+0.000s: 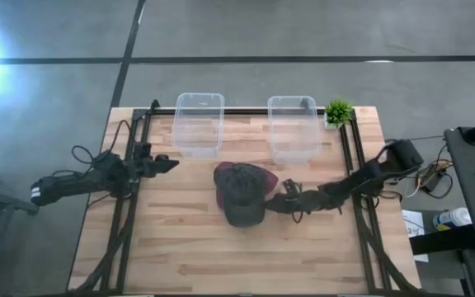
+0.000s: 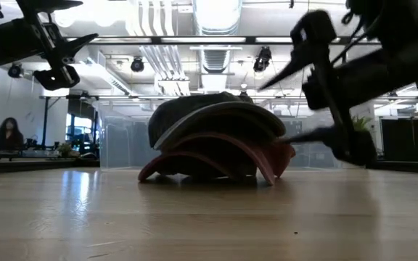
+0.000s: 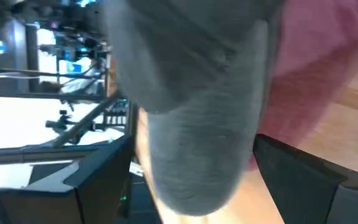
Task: Pick & Place hat
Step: Put the top black cap into the right transparent bin
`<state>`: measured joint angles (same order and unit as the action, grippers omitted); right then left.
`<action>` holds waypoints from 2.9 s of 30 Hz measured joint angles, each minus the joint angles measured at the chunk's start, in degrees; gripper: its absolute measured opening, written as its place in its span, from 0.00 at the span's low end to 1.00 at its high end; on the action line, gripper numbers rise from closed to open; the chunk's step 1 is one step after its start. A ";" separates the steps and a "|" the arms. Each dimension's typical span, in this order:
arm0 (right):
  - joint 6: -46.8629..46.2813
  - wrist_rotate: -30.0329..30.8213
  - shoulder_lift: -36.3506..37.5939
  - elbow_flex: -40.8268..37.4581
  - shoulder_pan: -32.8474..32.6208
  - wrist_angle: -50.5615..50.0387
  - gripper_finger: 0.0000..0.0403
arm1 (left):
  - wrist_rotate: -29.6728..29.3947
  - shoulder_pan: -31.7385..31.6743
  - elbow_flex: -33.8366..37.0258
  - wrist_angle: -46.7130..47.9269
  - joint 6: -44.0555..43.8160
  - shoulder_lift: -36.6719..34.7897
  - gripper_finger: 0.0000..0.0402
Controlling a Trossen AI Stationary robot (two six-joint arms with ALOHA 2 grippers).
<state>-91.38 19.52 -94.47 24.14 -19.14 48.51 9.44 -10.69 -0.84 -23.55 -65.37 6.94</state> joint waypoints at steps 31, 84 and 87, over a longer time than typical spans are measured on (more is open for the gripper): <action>11.44 -2.21 -3.71 16.98 7.05 -15.53 0.43 | -0.76 -0.01 -0.22 0.07 -4.14 2.84 0.59; 12.18 -11.86 -9.96 33.93 8.42 -35.90 0.59 | 0.60 13.56 -19.78 -8.35 8.34 75.58 0.53; 14.11 -12.14 -10.78 35.74 8.01 -36.62 0.55 | 1.35 13.58 -20.99 -7.03 8.50 75.67 0.53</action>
<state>-77.27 7.38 -105.25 59.89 -11.13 11.88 10.79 2.90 -21.83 -30.58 -56.88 82.60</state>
